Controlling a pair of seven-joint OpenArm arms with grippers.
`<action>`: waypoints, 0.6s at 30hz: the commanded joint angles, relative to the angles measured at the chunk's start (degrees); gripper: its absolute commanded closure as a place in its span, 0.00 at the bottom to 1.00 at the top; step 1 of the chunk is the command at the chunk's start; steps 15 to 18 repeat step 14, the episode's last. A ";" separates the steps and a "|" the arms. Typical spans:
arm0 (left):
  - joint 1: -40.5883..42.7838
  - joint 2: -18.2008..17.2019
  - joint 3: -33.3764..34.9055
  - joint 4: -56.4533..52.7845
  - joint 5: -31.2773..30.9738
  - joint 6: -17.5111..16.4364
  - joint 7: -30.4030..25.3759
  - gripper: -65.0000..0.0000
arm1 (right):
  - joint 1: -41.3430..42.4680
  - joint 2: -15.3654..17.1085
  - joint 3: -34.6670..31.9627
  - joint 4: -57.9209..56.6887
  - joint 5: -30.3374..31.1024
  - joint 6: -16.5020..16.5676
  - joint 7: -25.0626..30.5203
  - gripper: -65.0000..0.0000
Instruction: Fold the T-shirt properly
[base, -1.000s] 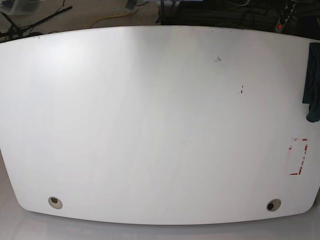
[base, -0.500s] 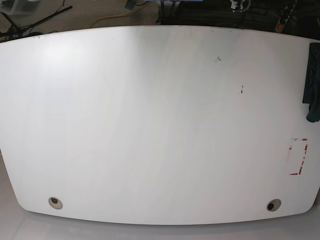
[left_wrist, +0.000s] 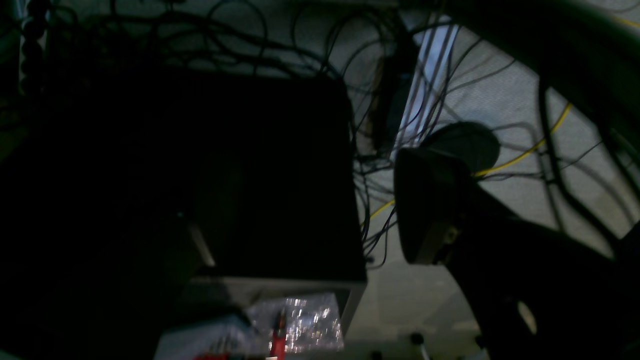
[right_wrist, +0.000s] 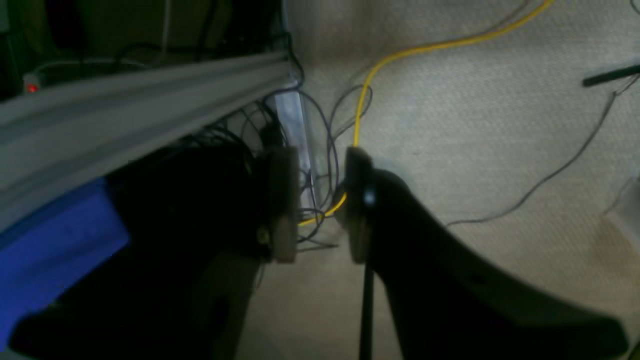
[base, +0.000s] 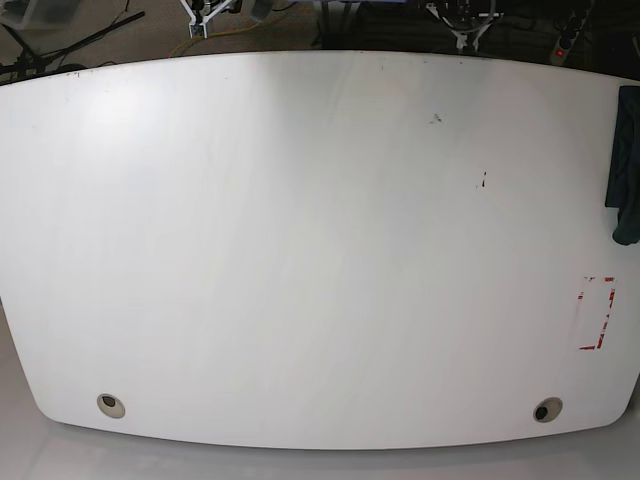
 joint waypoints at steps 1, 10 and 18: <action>-0.73 -0.20 0.12 -0.04 0.26 0.11 0.19 0.33 | 0.77 0.52 0.08 -2.29 0.01 0.35 0.07 0.75; -1.78 -0.20 0.12 -0.04 0.26 0.19 0.28 0.33 | 1.56 -0.27 0.08 -3.17 0.01 0.35 0.16 0.75; -1.52 -0.11 0.12 -0.04 0.17 0.19 -0.16 0.33 | 1.47 -1.06 0.08 -3.08 0.10 0.26 0.25 0.75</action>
